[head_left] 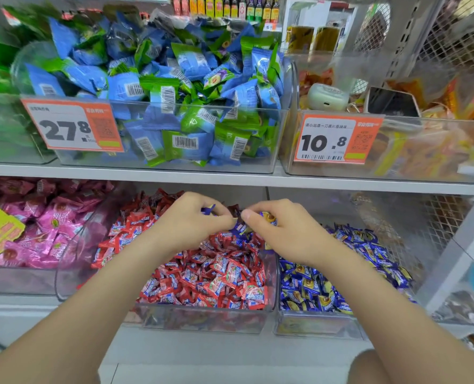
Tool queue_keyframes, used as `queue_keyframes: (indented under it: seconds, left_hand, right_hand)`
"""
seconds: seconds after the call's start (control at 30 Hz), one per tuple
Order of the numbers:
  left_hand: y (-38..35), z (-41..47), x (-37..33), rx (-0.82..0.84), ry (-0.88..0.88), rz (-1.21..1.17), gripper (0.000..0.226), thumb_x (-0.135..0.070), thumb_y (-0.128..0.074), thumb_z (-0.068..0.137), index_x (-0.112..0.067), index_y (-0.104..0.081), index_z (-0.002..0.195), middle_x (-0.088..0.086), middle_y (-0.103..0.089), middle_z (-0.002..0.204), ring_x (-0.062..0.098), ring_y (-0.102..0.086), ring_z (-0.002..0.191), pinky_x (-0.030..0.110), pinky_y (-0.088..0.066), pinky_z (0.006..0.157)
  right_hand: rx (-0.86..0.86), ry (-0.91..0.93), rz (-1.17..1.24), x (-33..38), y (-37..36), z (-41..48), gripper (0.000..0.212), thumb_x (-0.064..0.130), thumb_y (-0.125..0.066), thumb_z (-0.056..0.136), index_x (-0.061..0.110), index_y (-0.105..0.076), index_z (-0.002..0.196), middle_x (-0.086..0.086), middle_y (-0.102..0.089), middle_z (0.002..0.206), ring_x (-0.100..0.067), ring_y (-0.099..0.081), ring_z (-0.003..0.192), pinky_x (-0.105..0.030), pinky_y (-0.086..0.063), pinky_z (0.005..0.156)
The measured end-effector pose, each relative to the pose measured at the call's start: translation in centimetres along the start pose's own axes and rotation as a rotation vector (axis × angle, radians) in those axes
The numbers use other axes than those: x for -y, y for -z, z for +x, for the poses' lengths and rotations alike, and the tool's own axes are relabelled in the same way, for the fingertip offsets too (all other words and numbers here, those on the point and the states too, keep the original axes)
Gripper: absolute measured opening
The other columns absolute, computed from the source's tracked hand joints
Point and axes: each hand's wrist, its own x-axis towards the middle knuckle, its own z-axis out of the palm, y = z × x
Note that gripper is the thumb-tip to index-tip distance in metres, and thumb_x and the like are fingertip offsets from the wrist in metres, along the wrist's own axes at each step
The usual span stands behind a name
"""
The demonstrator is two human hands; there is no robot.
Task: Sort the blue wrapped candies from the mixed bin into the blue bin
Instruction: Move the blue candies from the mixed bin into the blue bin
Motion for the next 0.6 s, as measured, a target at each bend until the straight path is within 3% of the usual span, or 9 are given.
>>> queue_keyframes:
  seconds: [0.1,0.2,0.3,0.4,0.5,0.6]
  left_hand:
    - [0.0,-1.4,-0.9,-0.029,-0.006,-0.088,0.014,-0.031,-0.075,0.092,-0.018,-0.079,0.088,0.003,-0.037,0.062,0.019,-0.032,0.058,0.031,-0.037,0.053]
    - [-0.5,-2.3,-1.2,0.006,-0.002,-0.165,0.013,-0.026,-0.072,0.095,-0.017,-0.078,0.089,0.003,-0.034,0.064,0.018,-0.028,0.056,0.031,-0.032,0.051]
    - [-1.7,-2.8,-1.8,0.04,0.022,-0.177,0.018,-0.032,-0.067,0.099,-0.018,-0.077,0.093,0.006,-0.037,0.072,0.017,-0.032,0.058,0.031,-0.035,0.051]
    - [-3.7,-3.2,-3.1,0.061,-0.024,-0.044,0.023,-0.034,-0.063,0.101,-0.015,-0.073,0.092,-0.002,-0.04,0.063,0.015,-0.035,0.053,0.027,-0.036,0.051]
    - [-6.5,-2.9,-4.5,-0.037,-0.215,0.178,0.024,-0.033,-0.06,0.101,-0.019,-0.072,0.086,-0.013,-0.049,0.052,0.008,-0.037,0.042,0.021,-0.034,0.046]
    - [-9.4,-2.0,-6.1,-0.119,-0.374,0.362,0.019,-0.039,-0.057,0.101,-0.031,-0.069,0.088,-0.013,-0.062,0.07,0.003,-0.054,0.059,0.03,-0.048,0.064]
  right_hand:
    - [0.113,0.038,0.023,0.7,0.2,-0.4,0.046,0.063,-0.043,0.105,0.029,-0.073,0.112,0.0,-0.076,0.086,-0.008,-0.07,0.078,-0.036,-0.057,0.077]
    - [0.164,0.045,0.104,0.7,0.6,-0.9,0.049,0.061,-0.052,0.103,0.016,-0.069,0.095,-0.007,-0.057,0.066,-0.013,-0.05,0.054,-0.031,-0.041,0.056]
    - [0.155,0.003,0.17,-0.2,1.7,-1.9,0.053,0.061,-0.057,0.101,0.01,-0.065,0.088,-0.02,-0.052,0.071,-0.018,-0.045,0.06,-0.033,-0.036,0.058]
    - [0.102,-0.145,0.231,-2.0,3.5,-3.2,0.043,0.054,-0.061,0.101,0.015,-0.068,0.086,0.0,-0.05,0.065,-0.014,-0.049,0.053,-0.028,-0.039,0.051]
    - [0.026,-0.247,0.186,-4.8,4.6,-4.1,0.034,0.053,-0.062,0.099,0.022,-0.07,0.086,0.004,-0.062,0.067,-0.014,-0.058,0.052,-0.029,-0.044,0.052]
    - [-0.101,-0.345,0.096,-7.7,5.3,-4.8,0.023,0.045,-0.065,0.098,0.025,-0.07,0.09,-0.001,-0.072,0.074,-0.017,-0.066,0.056,-0.031,-0.053,0.053]
